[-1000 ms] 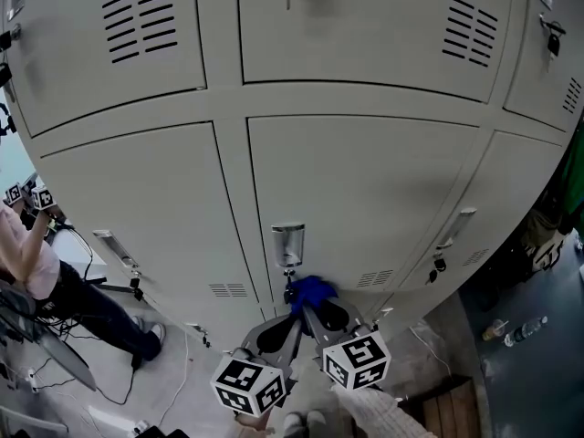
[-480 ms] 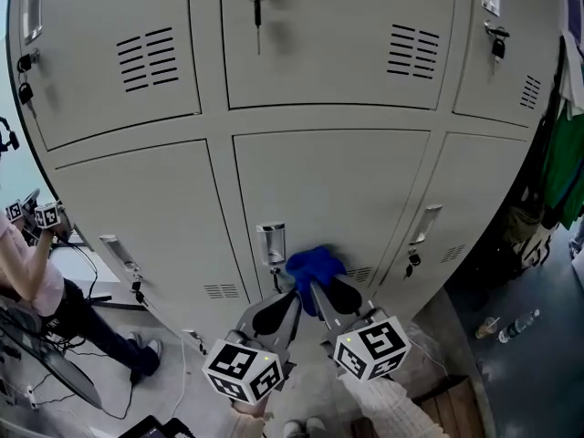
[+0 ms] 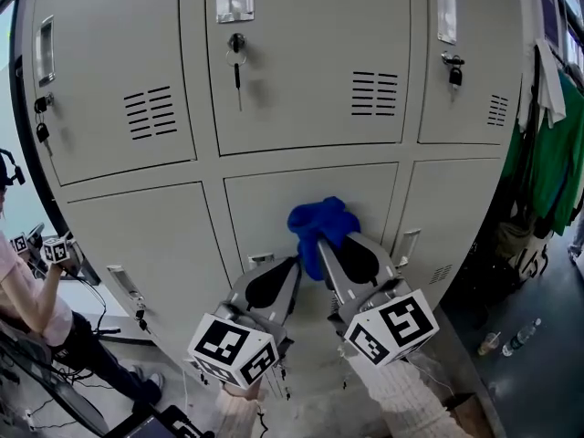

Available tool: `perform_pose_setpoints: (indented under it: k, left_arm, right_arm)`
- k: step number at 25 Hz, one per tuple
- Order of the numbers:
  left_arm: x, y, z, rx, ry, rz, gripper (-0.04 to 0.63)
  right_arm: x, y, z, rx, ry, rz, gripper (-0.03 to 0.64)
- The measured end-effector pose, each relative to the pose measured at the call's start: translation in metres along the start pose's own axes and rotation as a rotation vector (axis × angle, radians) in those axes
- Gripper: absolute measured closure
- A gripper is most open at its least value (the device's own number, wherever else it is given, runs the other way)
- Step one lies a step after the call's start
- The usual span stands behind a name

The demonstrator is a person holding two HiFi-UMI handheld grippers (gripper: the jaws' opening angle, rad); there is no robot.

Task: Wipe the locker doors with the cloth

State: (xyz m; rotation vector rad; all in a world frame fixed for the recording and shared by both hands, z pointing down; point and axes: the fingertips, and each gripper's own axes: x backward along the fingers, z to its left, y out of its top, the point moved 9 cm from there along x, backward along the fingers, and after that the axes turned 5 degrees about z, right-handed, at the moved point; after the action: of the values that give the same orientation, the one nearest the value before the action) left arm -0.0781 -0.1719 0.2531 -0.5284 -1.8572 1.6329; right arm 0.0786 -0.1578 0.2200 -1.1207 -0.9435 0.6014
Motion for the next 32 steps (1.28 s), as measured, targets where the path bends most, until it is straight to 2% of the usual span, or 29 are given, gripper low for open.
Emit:
perform_pose_setpoints:
  k: [6,10,16,23,32]
  left_arm:
    - [-0.010,0.022,0.006,-0.037,-0.008,-0.029,0.589]
    - [-0.010,0.023,0.012,-0.024,-0.004,-0.028,0.589]
    - [-0.013,0.030,0.016,-0.012,-0.036,-0.049,0.588]
    - [-0.017,0.009,0.016,0.014,-0.054,0.000,0.589]
    - [-0.014,-0.019,0.016,0.055,-0.037,0.051,0.589]
  right_arm:
    - [-0.019,0.027,-0.008,0.053,-0.007,-0.019,0.558]
    - [-0.028,0.026,-0.012,0.068,-0.017,0.007,0.558]
    - [-0.034,0.023,-0.014,0.066,-0.007,-0.015,0.558]
    - [-0.028,0.008,-0.015,0.043,-0.005,-0.024,0.558]
    - [-0.014,-0.032,-0.007,-0.012,-0.008,0.044,0.558]
